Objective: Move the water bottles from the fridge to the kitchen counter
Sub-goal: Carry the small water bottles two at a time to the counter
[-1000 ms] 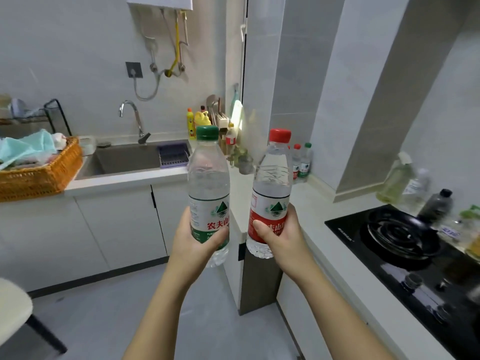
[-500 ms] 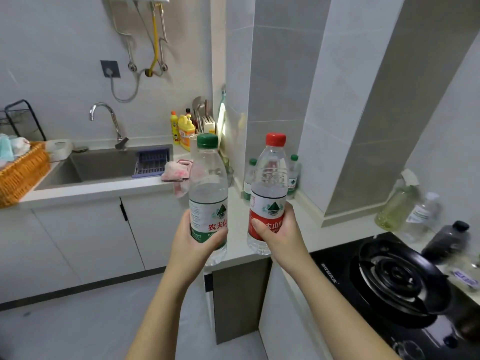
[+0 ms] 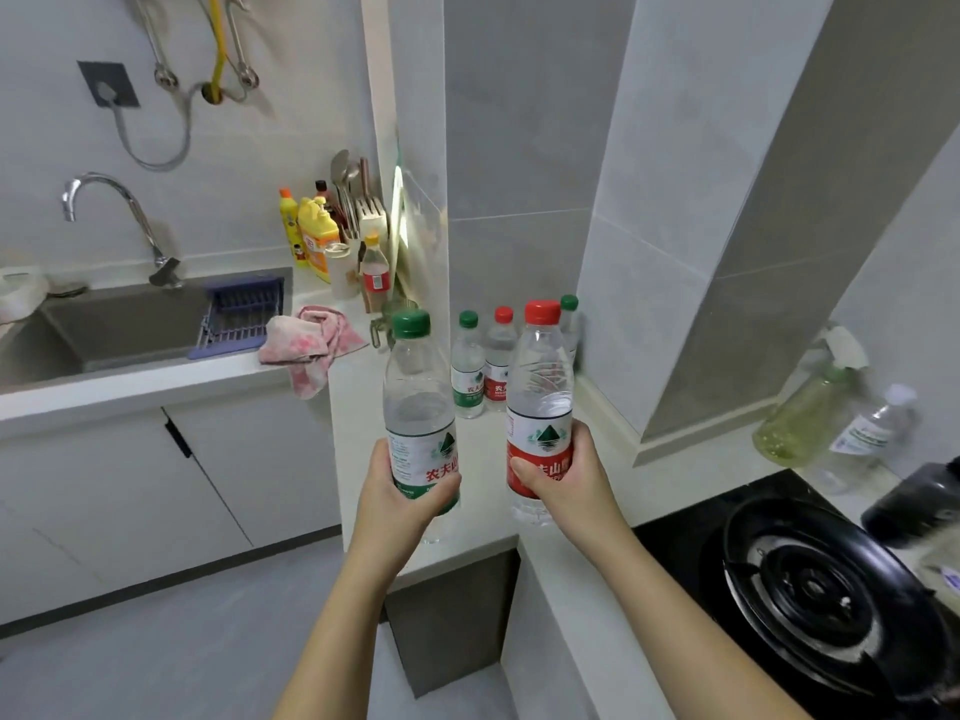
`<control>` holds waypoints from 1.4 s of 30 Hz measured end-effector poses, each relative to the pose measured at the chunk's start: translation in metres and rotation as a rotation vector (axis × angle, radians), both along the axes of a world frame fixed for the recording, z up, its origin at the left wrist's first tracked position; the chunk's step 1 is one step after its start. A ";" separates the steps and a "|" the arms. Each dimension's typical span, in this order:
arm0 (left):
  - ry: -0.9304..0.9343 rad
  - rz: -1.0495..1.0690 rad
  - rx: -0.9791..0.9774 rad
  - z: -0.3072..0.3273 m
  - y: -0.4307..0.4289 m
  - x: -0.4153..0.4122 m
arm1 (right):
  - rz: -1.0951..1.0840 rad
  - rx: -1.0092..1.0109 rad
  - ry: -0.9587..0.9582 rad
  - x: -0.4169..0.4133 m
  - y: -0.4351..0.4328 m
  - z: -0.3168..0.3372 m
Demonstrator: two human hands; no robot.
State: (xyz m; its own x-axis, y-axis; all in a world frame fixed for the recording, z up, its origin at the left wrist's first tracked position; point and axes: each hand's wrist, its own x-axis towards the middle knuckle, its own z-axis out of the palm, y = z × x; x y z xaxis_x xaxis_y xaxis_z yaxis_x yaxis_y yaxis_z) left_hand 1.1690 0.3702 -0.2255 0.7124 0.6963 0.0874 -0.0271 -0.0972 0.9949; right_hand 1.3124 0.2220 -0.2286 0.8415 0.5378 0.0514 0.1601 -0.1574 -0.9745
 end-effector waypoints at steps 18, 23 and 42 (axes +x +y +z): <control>0.334 -0.149 0.060 -0.104 0.090 0.147 | -0.193 -0.189 0.152 0.113 0.085 -0.094; 0.356 -0.149 0.088 -0.120 0.094 0.162 | -0.216 -0.212 0.152 0.128 0.091 -0.108; 0.468 -0.229 0.300 -0.149 0.105 0.173 | -0.111 -0.357 0.030 0.162 0.080 -0.127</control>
State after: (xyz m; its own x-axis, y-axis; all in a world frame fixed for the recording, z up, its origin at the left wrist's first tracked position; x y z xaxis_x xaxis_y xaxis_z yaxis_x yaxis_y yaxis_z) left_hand 1.3423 0.4756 -0.3750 0.8515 0.5142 -0.1028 0.3540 -0.4191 0.8361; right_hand 1.4745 0.3023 -0.3556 0.8939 0.4230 -0.1487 0.0950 -0.5028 -0.8591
